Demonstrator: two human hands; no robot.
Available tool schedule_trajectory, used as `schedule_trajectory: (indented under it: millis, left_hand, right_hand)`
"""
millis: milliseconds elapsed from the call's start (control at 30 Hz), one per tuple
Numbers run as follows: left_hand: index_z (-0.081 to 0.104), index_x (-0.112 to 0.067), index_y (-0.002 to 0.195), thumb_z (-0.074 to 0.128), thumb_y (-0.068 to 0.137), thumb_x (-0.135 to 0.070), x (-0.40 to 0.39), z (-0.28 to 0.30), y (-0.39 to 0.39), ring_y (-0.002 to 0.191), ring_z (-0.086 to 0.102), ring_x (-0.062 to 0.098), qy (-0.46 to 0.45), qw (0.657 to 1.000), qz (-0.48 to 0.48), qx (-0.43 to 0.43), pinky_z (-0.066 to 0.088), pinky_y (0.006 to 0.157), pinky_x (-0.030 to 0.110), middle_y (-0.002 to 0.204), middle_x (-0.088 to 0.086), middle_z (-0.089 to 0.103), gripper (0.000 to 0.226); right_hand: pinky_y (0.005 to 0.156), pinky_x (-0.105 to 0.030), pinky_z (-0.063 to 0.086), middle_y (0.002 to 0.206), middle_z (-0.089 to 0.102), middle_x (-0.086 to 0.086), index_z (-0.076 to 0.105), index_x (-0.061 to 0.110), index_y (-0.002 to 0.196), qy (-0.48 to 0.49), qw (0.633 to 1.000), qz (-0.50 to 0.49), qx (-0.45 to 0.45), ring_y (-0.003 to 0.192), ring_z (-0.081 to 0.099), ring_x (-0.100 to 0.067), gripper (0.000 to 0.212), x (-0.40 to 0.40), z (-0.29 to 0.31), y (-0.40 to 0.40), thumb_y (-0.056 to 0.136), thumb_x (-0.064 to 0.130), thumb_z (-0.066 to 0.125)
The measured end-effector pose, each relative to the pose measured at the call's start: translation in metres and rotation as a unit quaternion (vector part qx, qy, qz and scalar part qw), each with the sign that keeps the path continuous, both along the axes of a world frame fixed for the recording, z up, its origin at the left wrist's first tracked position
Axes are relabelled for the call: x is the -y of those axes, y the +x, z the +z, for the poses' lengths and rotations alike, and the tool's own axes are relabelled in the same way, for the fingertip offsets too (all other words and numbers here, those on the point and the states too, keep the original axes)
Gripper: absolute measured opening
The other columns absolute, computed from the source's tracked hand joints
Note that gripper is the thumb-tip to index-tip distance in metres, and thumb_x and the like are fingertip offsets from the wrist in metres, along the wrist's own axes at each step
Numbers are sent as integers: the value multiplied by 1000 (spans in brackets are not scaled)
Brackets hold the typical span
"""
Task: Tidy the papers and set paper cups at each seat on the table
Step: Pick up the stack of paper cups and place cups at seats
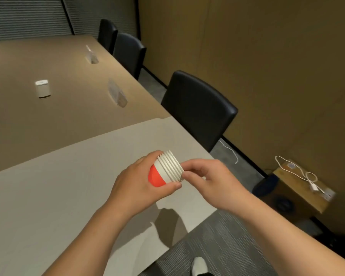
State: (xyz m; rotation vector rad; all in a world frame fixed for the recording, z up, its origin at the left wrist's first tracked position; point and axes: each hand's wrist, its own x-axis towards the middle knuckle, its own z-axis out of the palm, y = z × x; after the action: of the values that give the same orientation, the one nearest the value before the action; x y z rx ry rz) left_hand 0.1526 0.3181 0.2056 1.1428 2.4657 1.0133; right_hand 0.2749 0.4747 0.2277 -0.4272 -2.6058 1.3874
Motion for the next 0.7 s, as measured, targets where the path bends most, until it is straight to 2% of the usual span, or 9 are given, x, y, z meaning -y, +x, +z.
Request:
schedule_trajectory:
  millis: [167, 300, 433, 567, 700]
  left_hand:
    - [44, -48, 123, 72, 63, -72, -99, 24, 18, 89, 63, 4, 24, 997, -70, -17, 60, 74, 34, 106, -21, 61, 70]
    - [42, -51, 124, 73, 64, -70, -199, 36, 43, 94, 61, 0, 41, 992, -114, -36, 60, 77, 33, 107, -27, 58, 71]
    - [42, -51, 126, 71, 60, -74, -310, 44, 70, 97, 60, -1, 52, 986, -156, -39, 59, 80, 36, 109, -29, 59, 75]
    - [42, -52, 128, 74, 59, -73, -415, 51, 88, 95, 62, 0, 48, 981, -184, -44, 57, 82, 36, 107, -27, 62, 78]
    - [41, -54, 128, 74, 58, -73, -476, 54, 83, 95, 62, -2, 61, 979, -191, -41, 55, 84, 35, 105, -29, 63, 79]
  right_hand:
    - [83, -36, 56, 92, 75, 9, 74, 24, 101, 32, 996, -72, -34, 87, 69, -9, 17, -86, 20, 34, 92, 15, 63]
    - [83, -34, 55, 91, 76, 9, 75, 23, 99, 31, 989, -122, -74, 86, 70, -7, 17, -174, 27, 71, 89, 13, 65]
    - [80, -38, 55, 87, 77, 0, 77, 16, 94, 22, 983, -155, -99, 81, 71, -17, 13, -276, 35, 112, 86, 9, 70]
    - [74, -35, 56, 82, 76, -4, 76, 14, 90, 24, 977, -181, -109, 78, 70, -22, 10, -375, 43, 140, 83, 8, 74]
    - [75, -45, 54, 82, 74, -10, 75, 15, 89, 21, 978, -175, -111, 78, 67, -29, 8, -438, 46, 134, 82, 10, 75]
